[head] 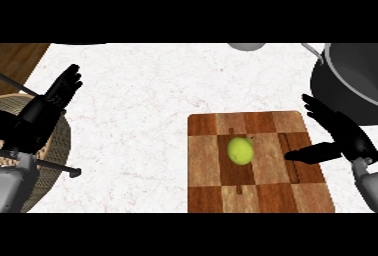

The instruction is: Pick the pear from the cutting board and place it in the pot

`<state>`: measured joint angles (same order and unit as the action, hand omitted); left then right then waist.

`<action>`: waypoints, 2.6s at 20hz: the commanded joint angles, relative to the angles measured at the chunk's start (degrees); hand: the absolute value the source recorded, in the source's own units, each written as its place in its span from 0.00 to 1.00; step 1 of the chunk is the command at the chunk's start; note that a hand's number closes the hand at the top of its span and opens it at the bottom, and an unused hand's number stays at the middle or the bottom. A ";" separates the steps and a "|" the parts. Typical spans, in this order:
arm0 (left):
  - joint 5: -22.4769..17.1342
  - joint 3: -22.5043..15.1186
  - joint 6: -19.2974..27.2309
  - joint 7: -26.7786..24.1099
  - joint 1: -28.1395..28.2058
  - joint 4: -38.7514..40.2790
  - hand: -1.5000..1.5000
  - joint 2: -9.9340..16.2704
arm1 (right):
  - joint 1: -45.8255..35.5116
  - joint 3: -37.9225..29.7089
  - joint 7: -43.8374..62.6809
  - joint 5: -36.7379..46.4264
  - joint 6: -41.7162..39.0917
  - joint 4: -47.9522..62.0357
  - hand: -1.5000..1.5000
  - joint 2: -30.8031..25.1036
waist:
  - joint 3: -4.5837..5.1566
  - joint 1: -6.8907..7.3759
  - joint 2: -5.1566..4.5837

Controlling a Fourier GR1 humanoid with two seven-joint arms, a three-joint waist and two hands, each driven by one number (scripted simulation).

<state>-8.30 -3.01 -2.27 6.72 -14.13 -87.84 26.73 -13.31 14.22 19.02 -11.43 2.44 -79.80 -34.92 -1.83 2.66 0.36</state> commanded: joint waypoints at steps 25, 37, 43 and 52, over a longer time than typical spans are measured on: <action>0.37 10.45 6.35 3.83 1.59 -1.00 0.50 -10.74 | -16.20 13.61 30.14 -0.46 -12.81 5.36 0.00 7.76 | 1.87 -0.96 -0.23; 3.55 11.29 5.25 5.32 1.91 -3.38 0.50 -13.90 | -14.91 15.74 27.33 3.54 -10.77 9.61 0.00 12.13 | 1.78 -1.06 -0.32; 4.34 13.13 4.52 5.48 0.77 -2.15 0.50 -15.11 | -14.28 14.47 26.37 3.52 -10.56 10.67 0.00 12.39 | 1.80 -1.70 -0.40; 5.83 15.81 1.89 5.99 -0.01 -2.56 0.50 -15.49 | -12.92 19.14 17.48 9.39 -12.80 11.35 1.00 14.05 | 1.79 -1.49 -0.44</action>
<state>3.29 7.96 -6.84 10.07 -13.08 -90.30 17.51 -28.07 31.30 39.17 -3.06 -10.25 -69.99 -23.42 -1.50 1.00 0.82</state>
